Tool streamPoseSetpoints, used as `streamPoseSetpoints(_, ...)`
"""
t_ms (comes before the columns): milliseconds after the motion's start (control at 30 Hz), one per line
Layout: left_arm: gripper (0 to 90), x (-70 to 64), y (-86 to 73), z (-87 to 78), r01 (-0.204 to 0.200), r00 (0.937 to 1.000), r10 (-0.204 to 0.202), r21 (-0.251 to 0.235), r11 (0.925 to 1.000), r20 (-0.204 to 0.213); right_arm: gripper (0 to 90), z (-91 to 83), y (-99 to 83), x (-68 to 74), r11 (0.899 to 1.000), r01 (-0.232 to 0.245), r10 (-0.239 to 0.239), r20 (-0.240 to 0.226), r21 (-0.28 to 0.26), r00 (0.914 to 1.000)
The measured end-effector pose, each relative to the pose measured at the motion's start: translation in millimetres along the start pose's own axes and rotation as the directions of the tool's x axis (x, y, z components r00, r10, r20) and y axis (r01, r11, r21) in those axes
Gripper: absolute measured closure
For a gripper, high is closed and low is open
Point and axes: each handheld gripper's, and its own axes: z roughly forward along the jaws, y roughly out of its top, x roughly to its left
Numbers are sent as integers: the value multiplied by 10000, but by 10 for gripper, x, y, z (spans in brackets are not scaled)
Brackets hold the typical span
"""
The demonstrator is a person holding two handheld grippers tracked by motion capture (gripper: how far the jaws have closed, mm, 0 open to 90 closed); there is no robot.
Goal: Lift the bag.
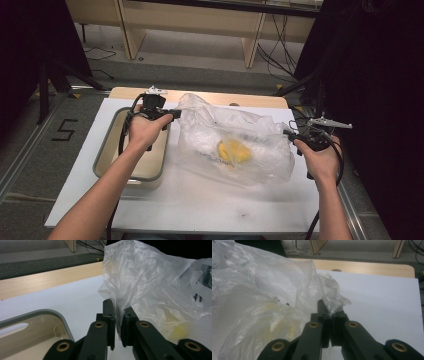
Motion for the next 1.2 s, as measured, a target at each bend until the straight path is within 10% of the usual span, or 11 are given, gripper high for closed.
streamPoseSetpoints(567,399,-163,100,-263,-646,9979,649,-1965,9784,-48,646,-233,144,101,9902,128,-189,-424,-1388,9989)
streamPoseSetpoints(867,322,-287,169,-451,-1007,9949,997,-2541,9619,-166,523,-316,214,169,9734,537,-631,-352,-2226,9974)
streamPoseSetpoints(1200,319,-315,184,-459,-1255,9920,1250,-2475,9607,-177,383,-424,279,234,9561,732,-896,-456,-2837,9949)
